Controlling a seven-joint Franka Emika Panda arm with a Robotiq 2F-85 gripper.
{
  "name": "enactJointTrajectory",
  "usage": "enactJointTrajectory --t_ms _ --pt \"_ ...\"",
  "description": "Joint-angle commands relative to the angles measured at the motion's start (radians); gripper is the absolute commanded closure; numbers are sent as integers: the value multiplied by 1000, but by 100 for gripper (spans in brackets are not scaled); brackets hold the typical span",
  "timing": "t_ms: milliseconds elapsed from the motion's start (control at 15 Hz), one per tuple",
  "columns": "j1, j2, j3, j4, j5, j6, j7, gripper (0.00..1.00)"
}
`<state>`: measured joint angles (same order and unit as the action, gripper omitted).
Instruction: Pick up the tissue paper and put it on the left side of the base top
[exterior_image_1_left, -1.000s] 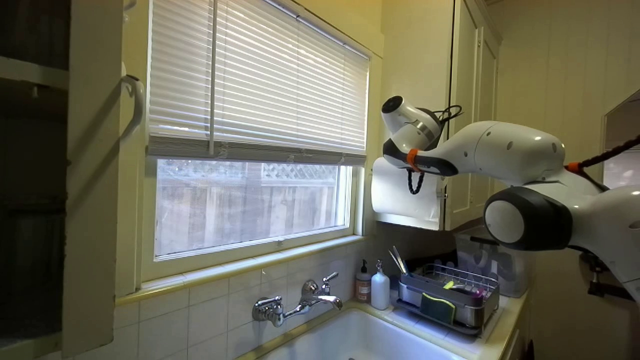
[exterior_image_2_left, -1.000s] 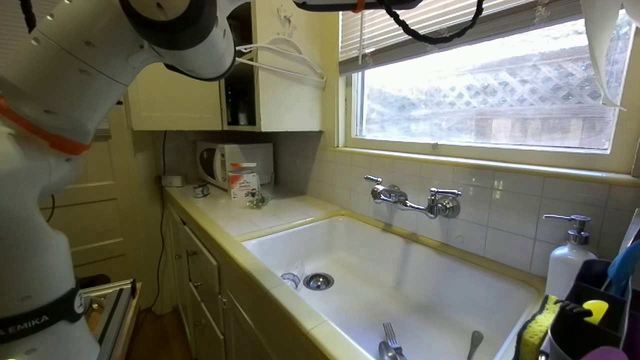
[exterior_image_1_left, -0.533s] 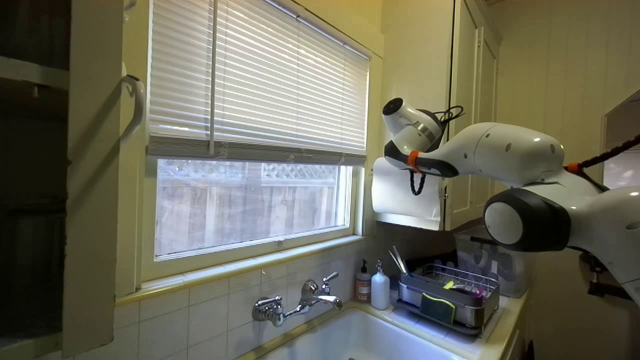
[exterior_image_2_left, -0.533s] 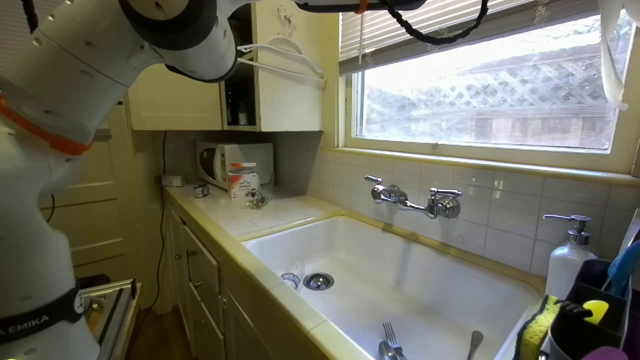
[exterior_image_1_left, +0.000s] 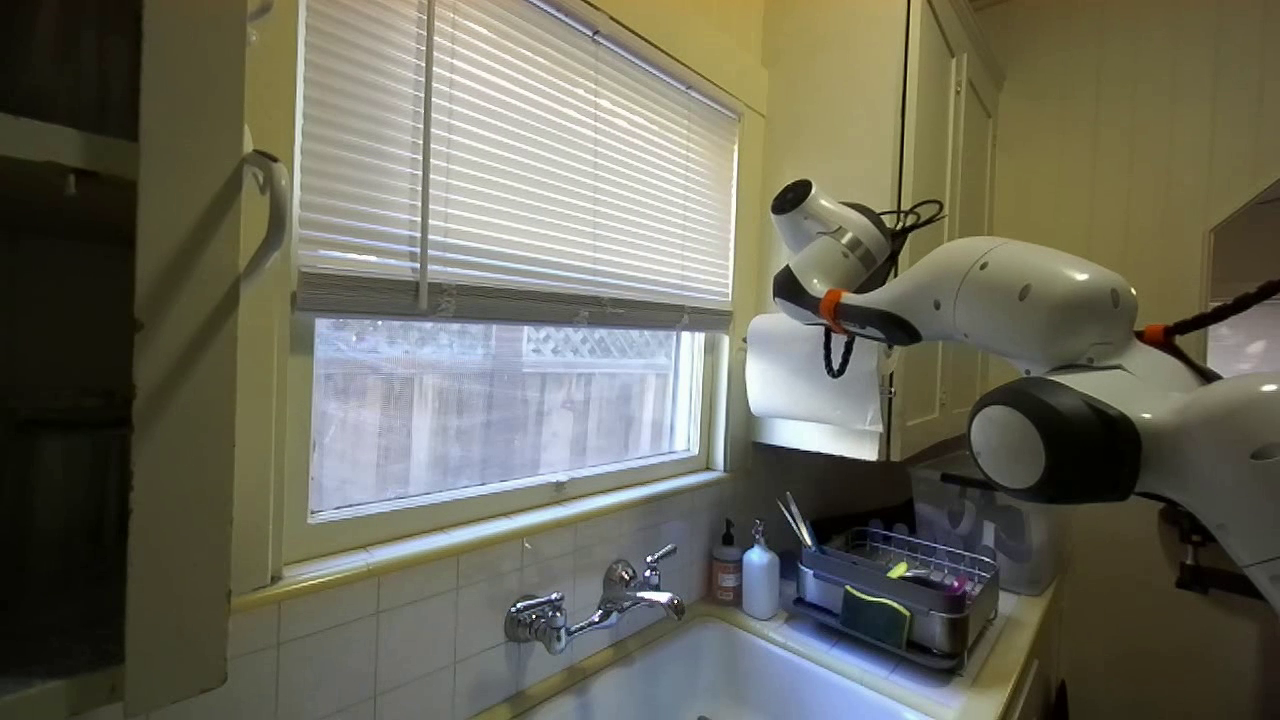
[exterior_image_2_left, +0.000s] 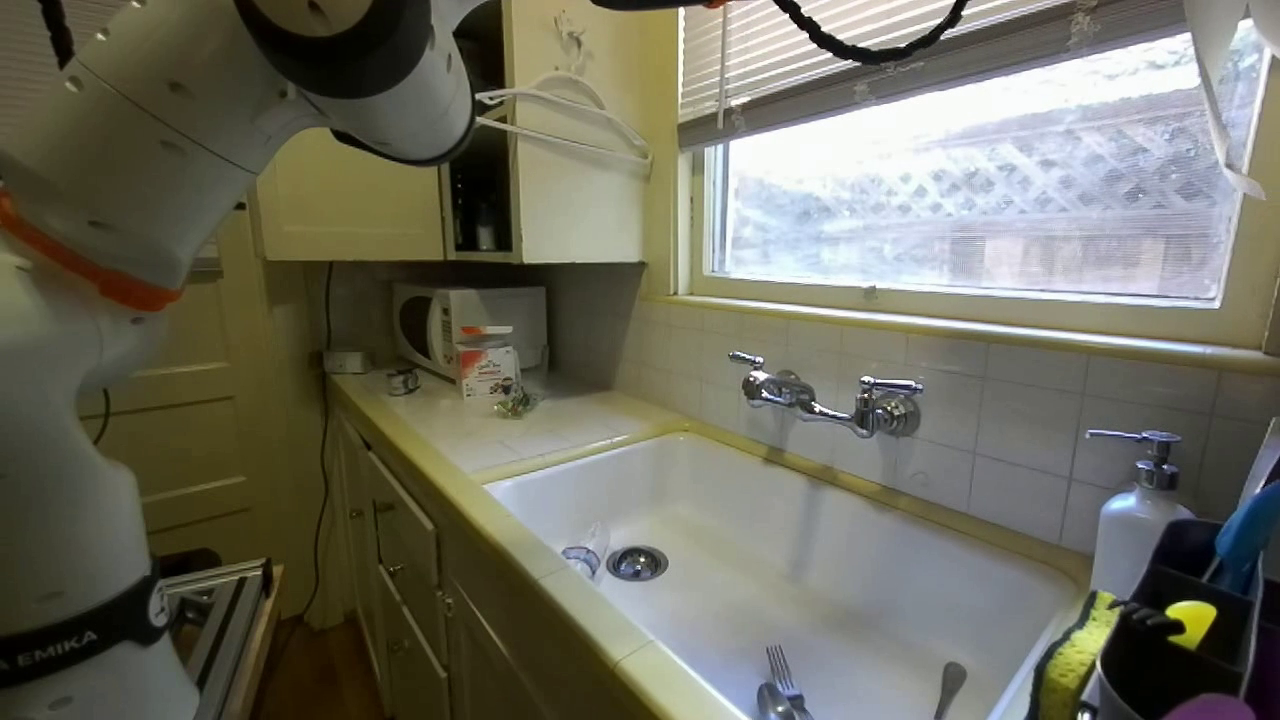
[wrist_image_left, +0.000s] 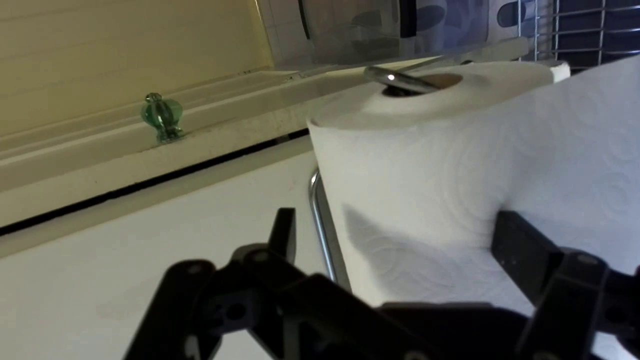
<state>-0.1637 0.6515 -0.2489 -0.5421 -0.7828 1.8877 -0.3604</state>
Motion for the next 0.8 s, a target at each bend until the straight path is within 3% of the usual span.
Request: enactJointTrajectory --t_ms 0,333,400,733 --pt "-8 43 -9 97 33 -66 -19 0" --pt "32 23 13 153 98 -135 7 0" --pt "60 -44 9 59 109 -125 51 0" --pt "106 -95 4 66 206 -300 209 0"
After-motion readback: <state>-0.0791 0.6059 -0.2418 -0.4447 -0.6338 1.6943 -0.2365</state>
